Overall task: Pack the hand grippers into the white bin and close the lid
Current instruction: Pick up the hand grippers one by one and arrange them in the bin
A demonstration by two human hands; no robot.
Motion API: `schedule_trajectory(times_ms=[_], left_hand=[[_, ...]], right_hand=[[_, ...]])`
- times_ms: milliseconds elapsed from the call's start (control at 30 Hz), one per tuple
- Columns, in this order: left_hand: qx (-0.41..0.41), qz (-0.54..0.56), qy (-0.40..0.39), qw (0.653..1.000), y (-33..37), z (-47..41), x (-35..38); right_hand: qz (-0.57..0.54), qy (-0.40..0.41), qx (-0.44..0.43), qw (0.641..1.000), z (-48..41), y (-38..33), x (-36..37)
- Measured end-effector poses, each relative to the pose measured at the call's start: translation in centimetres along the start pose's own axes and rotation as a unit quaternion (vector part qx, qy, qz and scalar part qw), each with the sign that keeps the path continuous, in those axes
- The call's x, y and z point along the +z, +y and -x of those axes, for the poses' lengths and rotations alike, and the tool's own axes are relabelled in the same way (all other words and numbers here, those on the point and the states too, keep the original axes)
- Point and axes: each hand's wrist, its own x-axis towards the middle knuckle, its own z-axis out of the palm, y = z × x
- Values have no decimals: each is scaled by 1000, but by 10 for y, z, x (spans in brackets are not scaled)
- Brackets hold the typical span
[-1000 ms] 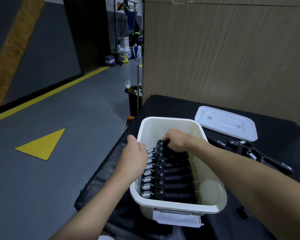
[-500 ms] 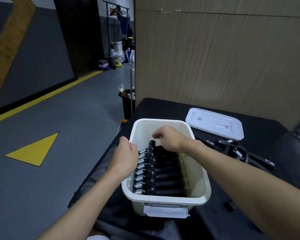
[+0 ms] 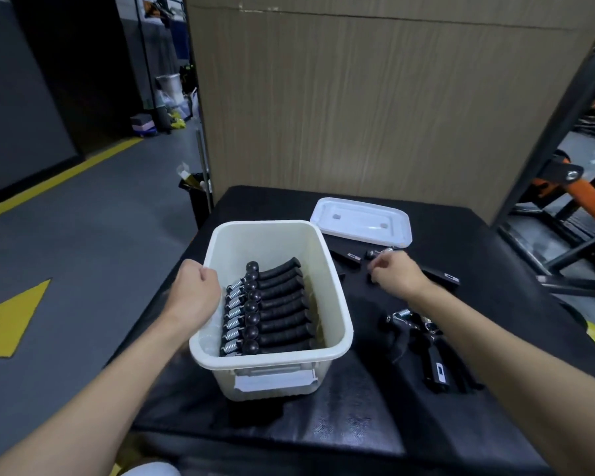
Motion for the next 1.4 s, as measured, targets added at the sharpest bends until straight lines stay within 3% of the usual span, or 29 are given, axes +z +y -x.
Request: schedule_trajectory(times_ms=[67,167,400,500,867,1033,1200,1267,1400], left_hand=[[3,7,-9,1000,6,0,5],[12,23,-29,999,10,-1,13],[7,23,-38,999,16,-1,21],[4,15,-41,999,15,0,20],[12,57,-67,996,28,14,6],[-8,47,-67,997,28,19,0],[-21,60,-68,996,27,29,-6],[-22,79,-62,995,25,32,-7],[-20,105,-46,993,26,42,-12]], right_hand=[[134,-64,30,988,7,23,-4],[241,-112,55,962,24,39,-3],[420,-75,17,904,37,38,17],[428,-53,20,902,38,46,22],[254,3,108,961,42,51,16],[18,40,170,984,42,51,4],[-179,101,70,976,41,17,-18],[-256,84,14,963,45,-4,-32],[-273,21,-57,960,59,-40,-53]])
